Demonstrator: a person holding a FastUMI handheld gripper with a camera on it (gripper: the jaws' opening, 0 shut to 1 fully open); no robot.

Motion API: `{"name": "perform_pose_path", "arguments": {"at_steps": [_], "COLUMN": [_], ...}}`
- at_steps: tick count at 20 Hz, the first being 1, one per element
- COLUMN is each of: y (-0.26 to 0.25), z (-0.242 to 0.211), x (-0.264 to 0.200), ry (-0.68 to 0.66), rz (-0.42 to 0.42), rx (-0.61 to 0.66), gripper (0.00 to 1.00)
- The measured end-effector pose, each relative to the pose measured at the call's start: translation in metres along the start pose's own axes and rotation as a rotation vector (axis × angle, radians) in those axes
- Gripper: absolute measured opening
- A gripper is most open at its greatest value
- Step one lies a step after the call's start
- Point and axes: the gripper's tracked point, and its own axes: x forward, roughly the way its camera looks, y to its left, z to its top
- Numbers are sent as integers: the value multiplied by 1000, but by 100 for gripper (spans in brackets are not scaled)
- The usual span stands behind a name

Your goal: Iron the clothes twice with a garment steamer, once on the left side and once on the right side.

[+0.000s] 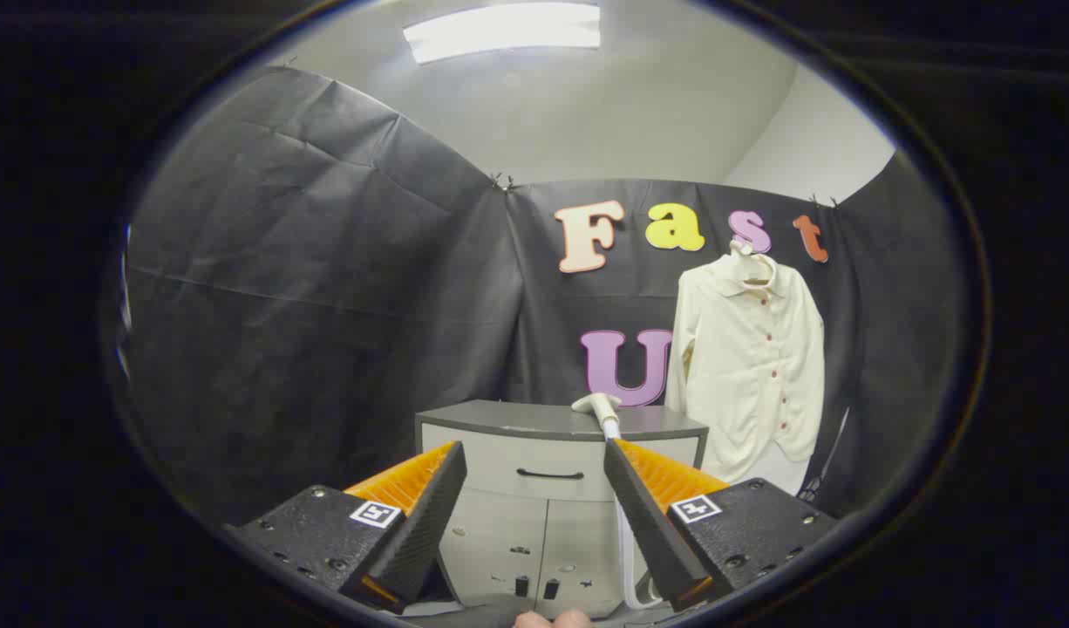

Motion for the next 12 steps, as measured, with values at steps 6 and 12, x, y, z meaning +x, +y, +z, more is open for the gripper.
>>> {"name": "perform_pose_path", "arguments": {"at_steps": [6,12], "y": [-4,-9], "z": [-4,-2], "x": [2,2], "ry": [6,7], "rz": [-9,-14], "rx": [-6,2], "gripper": [97,97]}}
